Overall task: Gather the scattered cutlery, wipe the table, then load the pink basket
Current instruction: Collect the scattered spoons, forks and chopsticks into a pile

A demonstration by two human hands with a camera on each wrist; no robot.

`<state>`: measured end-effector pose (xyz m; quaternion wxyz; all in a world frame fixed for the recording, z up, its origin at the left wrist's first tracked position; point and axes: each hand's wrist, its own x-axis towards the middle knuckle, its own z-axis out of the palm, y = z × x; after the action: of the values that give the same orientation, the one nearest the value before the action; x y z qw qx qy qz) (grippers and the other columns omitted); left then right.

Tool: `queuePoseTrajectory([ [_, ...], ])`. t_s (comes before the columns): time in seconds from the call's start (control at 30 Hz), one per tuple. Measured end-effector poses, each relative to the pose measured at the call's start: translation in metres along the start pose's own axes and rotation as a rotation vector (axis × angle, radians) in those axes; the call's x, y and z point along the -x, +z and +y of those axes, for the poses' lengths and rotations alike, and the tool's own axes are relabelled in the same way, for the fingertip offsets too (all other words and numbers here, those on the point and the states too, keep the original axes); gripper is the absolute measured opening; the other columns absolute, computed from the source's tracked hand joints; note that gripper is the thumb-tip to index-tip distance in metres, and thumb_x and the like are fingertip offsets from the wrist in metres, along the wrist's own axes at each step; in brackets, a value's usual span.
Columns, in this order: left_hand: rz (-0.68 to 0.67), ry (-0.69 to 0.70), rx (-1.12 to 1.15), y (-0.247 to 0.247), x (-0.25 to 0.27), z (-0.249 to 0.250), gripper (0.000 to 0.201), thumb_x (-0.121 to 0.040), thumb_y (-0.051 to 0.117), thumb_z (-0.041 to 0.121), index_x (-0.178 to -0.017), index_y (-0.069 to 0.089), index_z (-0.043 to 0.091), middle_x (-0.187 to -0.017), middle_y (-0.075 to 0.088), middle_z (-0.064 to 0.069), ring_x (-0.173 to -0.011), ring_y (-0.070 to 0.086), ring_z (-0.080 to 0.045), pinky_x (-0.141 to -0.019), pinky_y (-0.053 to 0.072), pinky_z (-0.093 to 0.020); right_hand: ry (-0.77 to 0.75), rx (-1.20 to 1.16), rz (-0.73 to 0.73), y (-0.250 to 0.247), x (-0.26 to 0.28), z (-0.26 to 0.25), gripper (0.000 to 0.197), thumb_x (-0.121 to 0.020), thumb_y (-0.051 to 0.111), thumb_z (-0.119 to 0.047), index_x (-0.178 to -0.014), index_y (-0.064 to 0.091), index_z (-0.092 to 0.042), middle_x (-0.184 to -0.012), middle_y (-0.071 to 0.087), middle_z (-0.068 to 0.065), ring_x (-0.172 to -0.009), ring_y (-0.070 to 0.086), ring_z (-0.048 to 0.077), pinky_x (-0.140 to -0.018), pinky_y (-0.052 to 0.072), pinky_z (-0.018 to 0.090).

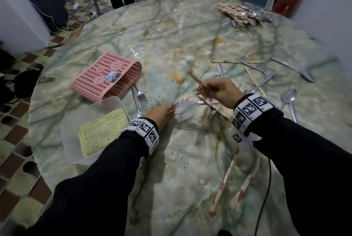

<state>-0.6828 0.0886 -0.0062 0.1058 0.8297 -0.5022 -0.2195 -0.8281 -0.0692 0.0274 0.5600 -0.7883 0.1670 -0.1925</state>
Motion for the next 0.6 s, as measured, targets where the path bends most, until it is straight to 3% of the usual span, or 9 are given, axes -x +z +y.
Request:
queuePoseTrajectory([
  [0.07, 0.047, 0.013, 0.106, -0.004, 0.002, 0.003, 0.009, -0.097, 0.046, 0.02, -0.099, 0.046, 0.011, -0.094, 0.06, -0.009, -0.084, 0.055, -0.022, -0.074, 0.041, -0.03, -0.034, -0.083, 0.041, 0.002, -0.003, -0.004, 0.025, -0.08, 0.065, -0.009, -0.105, 0.06, -0.009, -0.091, 0.068, 0.019, -0.068, 0.064, -0.006, -0.068, 0.051, 0.012],
  [0.13, 0.109, 0.026, 0.206, -0.008, 0.005, 0.006, 0.013, -0.097, 0.046, 0.018, -0.102, 0.046, 0.006, -0.089, 0.056, -0.008, -0.078, 0.05, -0.019, -0.067, 0.033, -0.026, -0.054, -0.099, 0.082, 0.003, -0.005, -0.007, 0.021, -0.077, 0.064, -0.029, -0.094, 0.065, -0.017, -0.073, 0.069, -0.004, -0.062, 0.061, -0.003, -0.062, 0.049, 0.012],
  [0.17, 0.155, 0.033, 0.25, -0.011, 0.006, 0.007, 0.016, -0.096, 0.046, 0.017, -0.104, 0.046, 0.004, -0.088, 0.056, -0.008, -0.077, 0.05, -0.019, -0.066, 0.031, -0.025, -0.079, -0.106, 0.082, 0.004, -0.008, -0.008, 0.008, -0.082, 0.064, -0.025, -0.088, 0.066, -0.022, -0.064, 0.066, -0.011, -0.059, 0.059, -0.003, -0.061, 0.049, 0.013],
  [0.2, 0.201, 0.041, 0.291, -0.013, 0.007, 0.007, 0.017, -0.096, 0.047, 0.016, -0.106, 0.047, 0.002, -0.088, 0.056, -0.008, -0.076, 0.05, -0.019, -0.065, 0.031, -0.024, -0.099, -0.103, 0.101, 0.004, -0.01, -0.009, 0.013, -0.088, 0.06, -0.014, -0.086, 0.066, -0.026, -0.061, 0.063, -0.012, -0.057, 0.057, -0.002, -0.061, 0.05, 0.015],
  [0.27, 0.262, 0.053, 0.363, -0.017, 0.009, 0.009, 0.017, -0.096, 0.048, 0.016, -0.106, 0.047, 0.003, -0.087, 0.057, -0.007, -0.076, 0.051, -0.02, -0.065, 0.033, -0.024, -0.123, -0.095, 0.132, 0.006, -0.017, -0.012, 0.026, -0.092, 0.049, 0.002, -0.088, 0.059, -0.022, -0.06, 0.059, -0.014, -0.055, 0.052, -0.001, -0.059, 0.048, 0.016],
  [0.37, 0.332, 0.073, 0.429, -0.022, 0.014, 0.011, 0.018, -0.095, 0.048, 0.015, -0.106, 0.047, 0.0, -0.083, 0.054, -0.004, -0.074, 0.05, -0.018, -0.061, 0.031, -0.021, -0.135, -0.133, 0.172, 0.012, -0.025, -0.028, 0.021, -0.095, 0.042, 0.001, -0.089, 0.05, -0.017, -0.063, 0.053, -0.012, -0.053, 0.046, -0.002, -0.056, 0.044, 0.014],
  [0.43, 0.404, 0.076, 0.468, -0.026, 0.017, 0.01, 0.018, -0.095, 0.048, 0.014, -0.106, 0.047, 0.0, -0.08, 0.053, 0.0, -0.07, 0.048, -0.017, -0.055, 0.031, -0.02, -0.143, -0.129, 0.233, 0.017, -0.03, -0.04, 0.02, -0.097, 0.04, -0.002, -0.089, 0.048, -0.018, -0.068, 0.046, -0.001, -0.053, 0.042, -0.003, -0.055, 0.04, 0.014],
  [0.5, 0.465, 0.051, 0.523, -0.033, 0.02, 0.007, 0.018, -0.096, 0.047, 0.013, -0.109, 0.048, 0.001, -0.08, 0.054, 0.0, -0.069, 0.049, -0.014, -0.06, 0.039, -0.017, -0.144, -0.104, 0.278, 0.02, -0.035, -0.05, 0.017, -0.099, 0.039, -0.008, -0.091, 0.05, -0.019, -0.068, 0.043, -0.002, -0.053, 0.039, 0.0, -0.054, 0.035, 0.017],
  [0.6, 0.537, 0.019, 0.571, -0.043, 0.021, 0.0, 0.023, -0.095, 0.049, 0.016, -0.112, 0.055, 0.002, -0.088, 0.058, -0.005, -0.085, 0.056, -0.025, -0.085, 0.043, -0.038, -0.105, -0.104, 0.303, 0.025, -0.04, -0.061, 0.021, -0.099, 0.039, -0.01, -0.088, 0.053, -0.022, -0.066, 0.042, -0.003, -0.054, 0.037, 0.007, -0.053, 0.032, 0.021],
])
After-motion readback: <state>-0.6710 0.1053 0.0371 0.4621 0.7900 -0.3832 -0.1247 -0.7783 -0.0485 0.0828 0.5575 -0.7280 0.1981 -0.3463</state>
